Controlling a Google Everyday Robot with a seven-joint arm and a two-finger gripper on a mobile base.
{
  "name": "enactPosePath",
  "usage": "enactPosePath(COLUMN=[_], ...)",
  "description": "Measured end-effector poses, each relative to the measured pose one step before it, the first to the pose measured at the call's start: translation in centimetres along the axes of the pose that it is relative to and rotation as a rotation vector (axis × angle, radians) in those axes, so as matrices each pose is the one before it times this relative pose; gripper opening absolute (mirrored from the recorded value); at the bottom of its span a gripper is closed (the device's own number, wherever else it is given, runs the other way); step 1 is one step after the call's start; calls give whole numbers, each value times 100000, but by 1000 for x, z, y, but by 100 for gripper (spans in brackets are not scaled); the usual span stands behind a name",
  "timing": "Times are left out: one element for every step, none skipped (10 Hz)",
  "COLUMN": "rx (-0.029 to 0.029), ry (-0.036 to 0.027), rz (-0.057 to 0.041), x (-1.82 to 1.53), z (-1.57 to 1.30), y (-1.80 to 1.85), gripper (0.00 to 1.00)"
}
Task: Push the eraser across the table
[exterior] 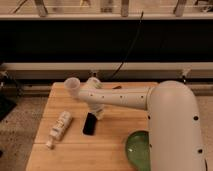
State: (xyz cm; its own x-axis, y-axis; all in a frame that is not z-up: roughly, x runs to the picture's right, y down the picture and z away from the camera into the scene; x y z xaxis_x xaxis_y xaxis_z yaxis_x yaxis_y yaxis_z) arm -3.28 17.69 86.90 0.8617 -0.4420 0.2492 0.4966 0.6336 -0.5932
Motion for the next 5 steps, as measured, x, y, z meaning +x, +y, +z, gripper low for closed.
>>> enactPosePath(rx=[39, 13, 116, 346, 443], ry=[-91, 11, 83, 101, -184], rz=[-191, -605, -3146, -2390, -2806], x=[-118, -207, -981, -953, -1396], z=[19, 22, 45, -42, -32], y=[-39, -39, -146, -381, -602], gripper=[0, 0, 0, 0, 0])
